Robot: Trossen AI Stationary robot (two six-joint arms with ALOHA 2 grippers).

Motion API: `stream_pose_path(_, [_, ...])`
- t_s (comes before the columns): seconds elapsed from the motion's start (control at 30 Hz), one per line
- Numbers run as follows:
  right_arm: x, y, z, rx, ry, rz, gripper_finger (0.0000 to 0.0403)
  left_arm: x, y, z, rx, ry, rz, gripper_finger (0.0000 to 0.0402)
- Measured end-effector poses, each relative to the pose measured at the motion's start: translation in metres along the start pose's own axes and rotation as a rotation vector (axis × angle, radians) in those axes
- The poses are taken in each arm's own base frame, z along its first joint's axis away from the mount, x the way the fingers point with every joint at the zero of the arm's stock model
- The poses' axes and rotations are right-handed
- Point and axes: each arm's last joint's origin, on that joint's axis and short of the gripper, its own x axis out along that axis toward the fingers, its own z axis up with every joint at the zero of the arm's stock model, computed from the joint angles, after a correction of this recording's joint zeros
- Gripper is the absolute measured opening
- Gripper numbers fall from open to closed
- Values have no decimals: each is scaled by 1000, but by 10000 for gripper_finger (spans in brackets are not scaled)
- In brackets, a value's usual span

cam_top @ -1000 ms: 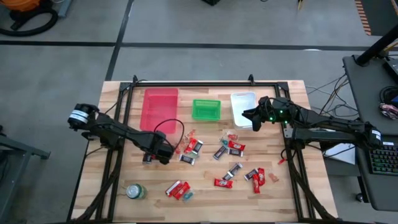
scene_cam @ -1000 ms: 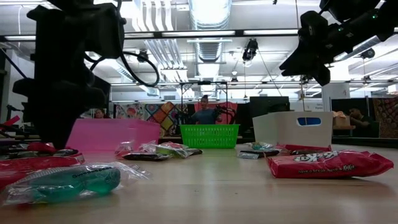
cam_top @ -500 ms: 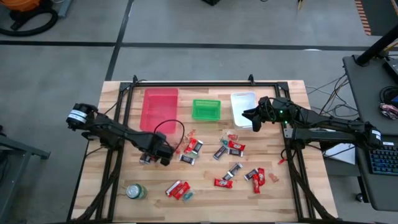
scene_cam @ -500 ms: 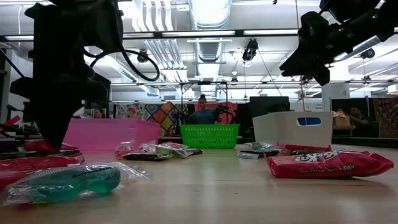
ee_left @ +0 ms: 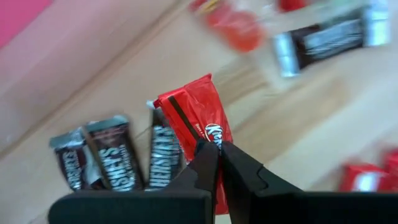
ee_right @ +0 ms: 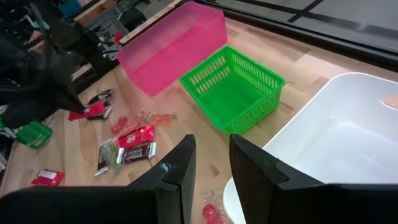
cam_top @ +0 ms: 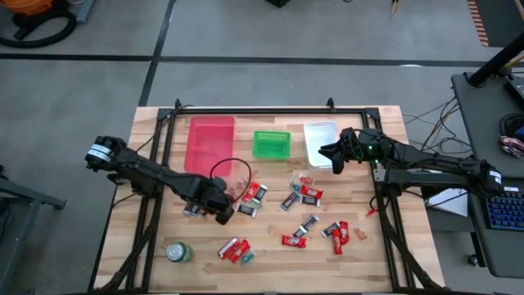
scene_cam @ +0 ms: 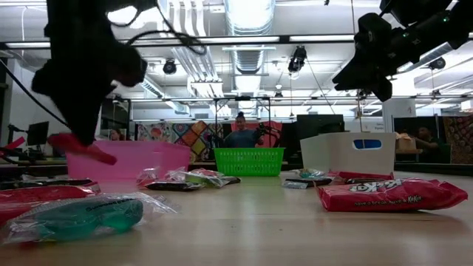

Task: Sort candy
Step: Put the red chocolate bar into the pink bin

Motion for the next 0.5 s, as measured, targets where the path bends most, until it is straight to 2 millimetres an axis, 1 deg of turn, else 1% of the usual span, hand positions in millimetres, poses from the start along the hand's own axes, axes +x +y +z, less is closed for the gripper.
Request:
stream_pose_path(0.13, [0, 1, 0, -2, 3, 6, 91, -18, -11, 7, 77, -49, -42, 0])
stream_pose_path(0.23, [0, 1, 0, -2, 4, 8, 91, -33, -14, 13, 129, -98, -31, 0])
stream_pose_path(0.37, [0, 1, 0, -2, 4, 8, 91, -55, -7, 27, 151, -167, 66, 0])
stream_pose_path(0.5, [0, 1, 0, -2, 4, 8, 91, -72, 10, 46, 159, -249, 169, 0])
